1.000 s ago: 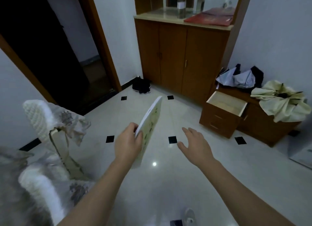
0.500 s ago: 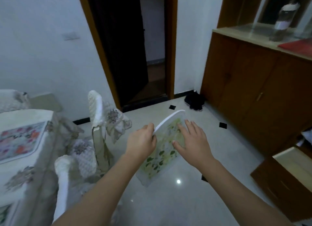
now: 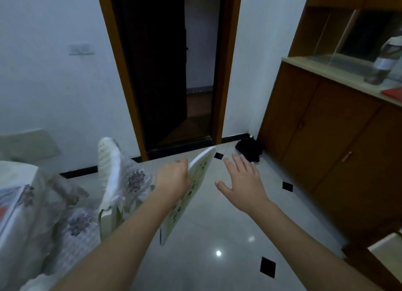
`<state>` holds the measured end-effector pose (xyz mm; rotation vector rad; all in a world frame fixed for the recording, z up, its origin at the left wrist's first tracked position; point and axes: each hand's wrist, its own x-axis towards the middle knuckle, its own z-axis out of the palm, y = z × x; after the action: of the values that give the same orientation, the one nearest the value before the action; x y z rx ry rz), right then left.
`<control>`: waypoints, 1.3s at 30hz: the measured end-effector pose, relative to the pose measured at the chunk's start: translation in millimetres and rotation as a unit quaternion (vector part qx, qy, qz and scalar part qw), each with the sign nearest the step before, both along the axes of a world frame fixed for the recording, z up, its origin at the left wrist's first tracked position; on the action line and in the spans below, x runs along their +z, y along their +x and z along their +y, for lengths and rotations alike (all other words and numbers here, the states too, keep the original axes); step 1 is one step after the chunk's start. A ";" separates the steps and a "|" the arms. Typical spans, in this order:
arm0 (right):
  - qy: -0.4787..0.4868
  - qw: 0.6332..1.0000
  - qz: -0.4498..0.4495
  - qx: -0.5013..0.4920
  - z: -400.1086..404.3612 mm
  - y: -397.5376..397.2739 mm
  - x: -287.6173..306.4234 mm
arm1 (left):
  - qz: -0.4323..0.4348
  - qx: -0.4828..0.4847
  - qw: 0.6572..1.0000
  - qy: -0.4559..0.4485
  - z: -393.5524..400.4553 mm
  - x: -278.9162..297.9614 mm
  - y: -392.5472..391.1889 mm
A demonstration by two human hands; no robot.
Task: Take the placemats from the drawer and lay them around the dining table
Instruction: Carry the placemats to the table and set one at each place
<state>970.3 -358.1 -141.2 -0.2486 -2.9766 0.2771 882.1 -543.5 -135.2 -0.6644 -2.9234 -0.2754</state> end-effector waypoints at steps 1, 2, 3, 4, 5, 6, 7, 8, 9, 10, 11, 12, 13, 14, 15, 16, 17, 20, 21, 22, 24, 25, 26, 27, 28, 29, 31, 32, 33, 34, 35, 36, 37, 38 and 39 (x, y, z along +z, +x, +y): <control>-0.001 1.000 0.003 -0.005 2.9 -12.1 2.1 | 0.000 -0.001 1.000 0.003 2.6 2.4 -13.1; -0.005 1.000 0.006 -0.010 5.6 -23.2 3.8 | 0.003 0.000 1.000 -0.001 4.9 4.9 -25.2; -0.009 1.000 0.006 -0.012 7.8 -34.0 5.2 | 0.007 0.003 1.000 -0.007 6.9 6.5 -36.4; -0.011 1.000 0.004 -0.012 9.7 -45.3 6.0 | 0.010 0.006 1.000 -0.008 8.6 7.4 -47.3; -0.011 1.000 0.000 -0.010 11.2 -57.5 6.3 | 0.009 0.008 1.000 -0.005 9.1 7.0 -58.1; -0.011 1.000 -0.003 -0.007 12.5 -70.3 5.4 | 0.006 0.011 1.000 -0.002 9.3 5.7 -68.7; -0.013 1.000 -0.005 -0.003 13.6 -83.4 3.9 | 0.003 0.017 1.000 0.001 9.2 3.5 -79.1; -0.017 1.000 -0.007 0.002 14.6 -97.0 1.9 | -0.001 0.023 1.000 0.004 9.6 0.7 -89.6; -0.021 1.000 -0.007 0.007 15.5 -110.7 0.0 | -0.006 0.030 1.000 0.007 10.3 -2.5 -99.6; -0.025 1.000 -0.009 0.012 16.6 -123.9 -2.6 | -0.012 0.036 0.999 0.011 11.4 -5.1 -108.9; -0.030 0.999 -0.013 0.015 18.2 -136.4 -5.2 | -0.018 0.041 0.999 0.011 13.2 -7.6 -118.2; -0.036 0.999 -0.017 0.016 20.3 -148.9 -8.6 | -0.024 0.046 0.999 0.009 15.7 -10.2 -127.9; -0.041 0.999 -0.022 0.020 22.9 -161.1 -12.3 | -0.028 0.051 0.998 0.003 18.6 -12.7 -137.7; -0.044 0.998 -0.027 0.027 26.2 -174.1 -16.3 | -0.033 0.056 0.998 -0.008 22.1 -15.5 -148.8; -0.047 0.998 -0.032 0.036 30.1 -188.3 -20.9 | -0.036 0.063 0.997 -0.020 25.3 -18.0 -160.6; -0.048 0.997 -0.035 0.047 34.5 -203.3 -25.3 | -0.037 0.071 0.996 -0.031 29.0 -19.4 -172.7; -0.052 0.996 -0.040 0.057 39.1 -219.2 -29.1 | -0.038 0.081 0.995 -0.039 32.1 -21.0 -185.4; -0.068 0.993 -0.059 0.083 52.5 -270.8 -34.0 | -0.057 0.126 0.989 -0.044 40.0 -21.4 -224.9; -0.072 0.991 -0.059 0.094 56.9 -287.8 -33.5 | -0.064 0.140 0.987 -0.048 42.4 -20.6 -237.7; -0.078 0.990 -0.055 0.107 61.3 -304.9 -32.9 | -0.066 0.151 0.985 -0.053 44.6 -20.5 -250.3; -0.091 0.986 -0.044 0.132 69.6 -338.2 -31.6 | -0.063 0.170 0.982 -0.060 47.8 -19.5 -272.4; -0.093 0.985 -0.041 0.143 73.2 -354.3 -31.0 | -0.060 0.181 0.980 -0.058 49.0 -19.3 -282.2; -0.094 0.983 -0.039 0.151 76.4 -369.0 -30.3 | -0.054 0.191 0.979 -0.051 50.2 -18.5 -290.8; -0.094 0.982 -0.037 0.157 78.9 -382.0 -28.7 | -0.048 0.201 0.977 -0.045 51.1 -17.3 -298.2; -0.094 0.981 -0.035 0.163 80.5 -393.7 -26.8 | -0.042 0.212 0.976 -0.040 51.5 -16.0 -305.2; -0.094 0.980 -0.034 0.169 81.4 -404.1 -24.1 | -0.037 0.221 0.974 -0.038 52.3 -13.8 -312.2; -0.094 0.978 -0.030 0.181 82.0 -424.7 -19.2 | -0.034 0.232 0.972 -0.031 53.4 -9.7 -329.0; -0.095 0.977 -0.028 0.186 82.0 -435.7 -17.0 | -0.034 0.236 0.971 -0.026 54.2 -7.4 -338.5; -0.097 0.977 -0.024 0.190 81.7 -447.2 -14.7 | -0.034 0.239 0.970 -0.025 55.3 -4.4 -348.2; -0.098 0.976 -0.022 0.193 81.5 -459.3 -13.3 | -0.032 0.241 0.970 -0.027 56.4 -2.7 -358.5; -0.098 0.976 -0.020 0.194 81.2 -471.3 -12.3 | -0.031 0.242 0.969 -0.032 57.8 -1.2 -369.3; -0.097 0.976 -0.019 0.195 80.7 -483.3 -11.8 | -0.031 0.243 0.969 -0.036 58.9 -0.4 -380.4; -0.096 0.976 -0.021 0.195 80.2 -495.3 -11.7 | -0.031 0.242 0.969 -0.039 59.6 -0.4 -391.9; -0.095 0.976 -0.024 0.195 79.5 -507.4 -12.1 | -0.031 0.242 0.969 -0.040 59.6 -1.5 -404.1; -0.095 0.976 -0.027 0.195 78.8 -519.4 -12.6 | -0.033 0.242 0.969 -0.040 59.4 -2.3 -416.8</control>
<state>450.9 -279.3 -153.9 0.3195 -3.0321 0.6065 465.3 -484.1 -137.6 0.0660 -3.0482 -0.1239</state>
